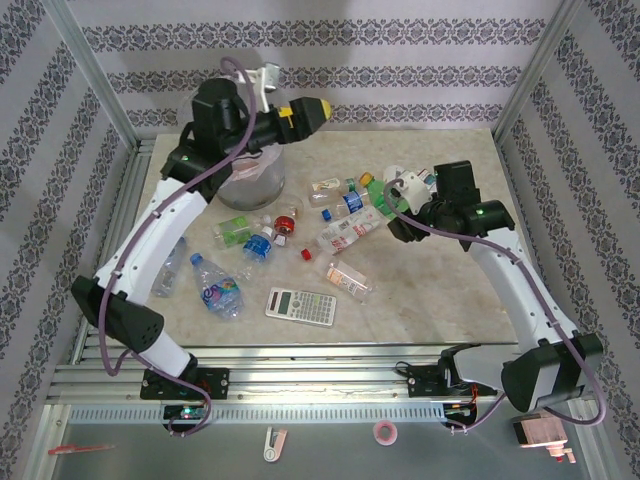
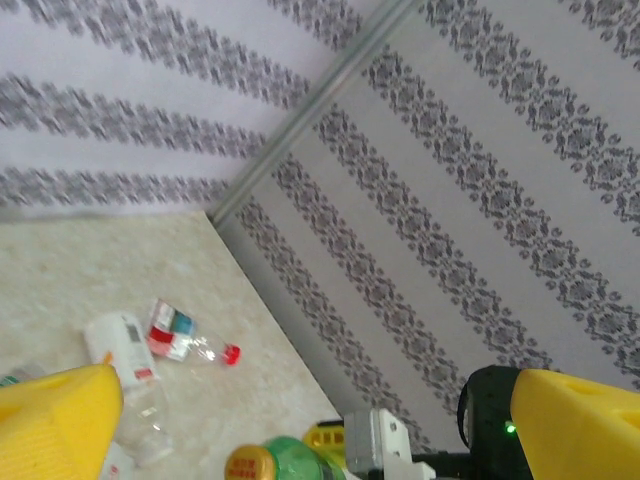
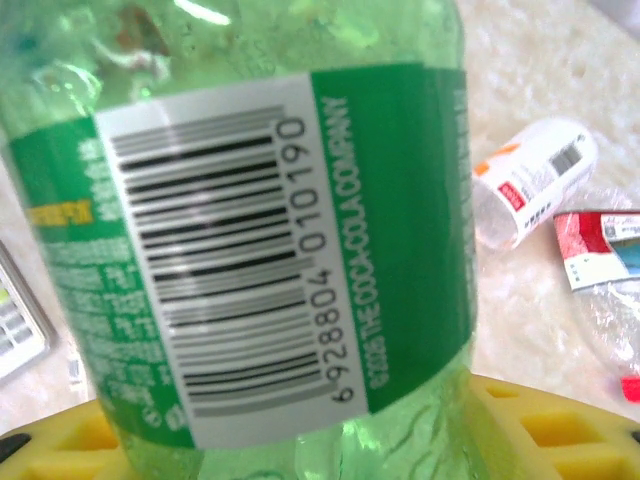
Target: Throw the plastic bottles in the bin
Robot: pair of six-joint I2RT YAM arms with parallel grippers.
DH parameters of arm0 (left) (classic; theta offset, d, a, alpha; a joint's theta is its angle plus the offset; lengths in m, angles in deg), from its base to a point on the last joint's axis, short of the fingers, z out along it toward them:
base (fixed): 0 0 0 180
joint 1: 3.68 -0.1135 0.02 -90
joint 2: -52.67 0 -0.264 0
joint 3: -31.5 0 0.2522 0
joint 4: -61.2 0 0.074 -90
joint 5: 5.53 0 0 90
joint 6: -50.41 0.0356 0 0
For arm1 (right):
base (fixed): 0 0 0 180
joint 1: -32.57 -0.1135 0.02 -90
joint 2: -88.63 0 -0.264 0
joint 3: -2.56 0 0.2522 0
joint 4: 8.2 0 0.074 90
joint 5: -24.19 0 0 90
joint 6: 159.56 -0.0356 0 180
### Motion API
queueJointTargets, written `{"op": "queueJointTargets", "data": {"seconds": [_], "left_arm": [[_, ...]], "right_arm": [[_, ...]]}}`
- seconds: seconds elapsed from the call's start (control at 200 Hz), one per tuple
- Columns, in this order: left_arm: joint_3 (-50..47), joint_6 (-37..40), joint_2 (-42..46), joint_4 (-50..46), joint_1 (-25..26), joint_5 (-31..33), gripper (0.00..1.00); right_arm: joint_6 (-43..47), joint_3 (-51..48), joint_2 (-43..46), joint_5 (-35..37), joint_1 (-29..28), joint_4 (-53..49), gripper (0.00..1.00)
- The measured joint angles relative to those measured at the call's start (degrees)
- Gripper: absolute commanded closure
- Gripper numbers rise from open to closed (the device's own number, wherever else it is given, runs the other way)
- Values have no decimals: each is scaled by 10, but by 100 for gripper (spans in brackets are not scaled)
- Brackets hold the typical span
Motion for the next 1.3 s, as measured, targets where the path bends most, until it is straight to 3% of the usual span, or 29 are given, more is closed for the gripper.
{"op": "queueJointTargets", "data": {"seconds": [0.285,0.874,1.029,1.199,1.304], "left_arm": [[0,-50,-61,0,50,-2,6],[0,-81,-111,22,91,0,15],[1,-77,-117,23,100,0,22],[15,-73,-127,23,105,0,40],[22,-66,-128,23,107,-2,45]], "right_arm": [[-58,4,27,-41,0,49,61],[-119,4,39,-100,0,82,61],[-128,4,39,-108,0,82,61],[-131,4,39,-110,0,80,61],[-132,4,38,-111,0,80,61]]}}
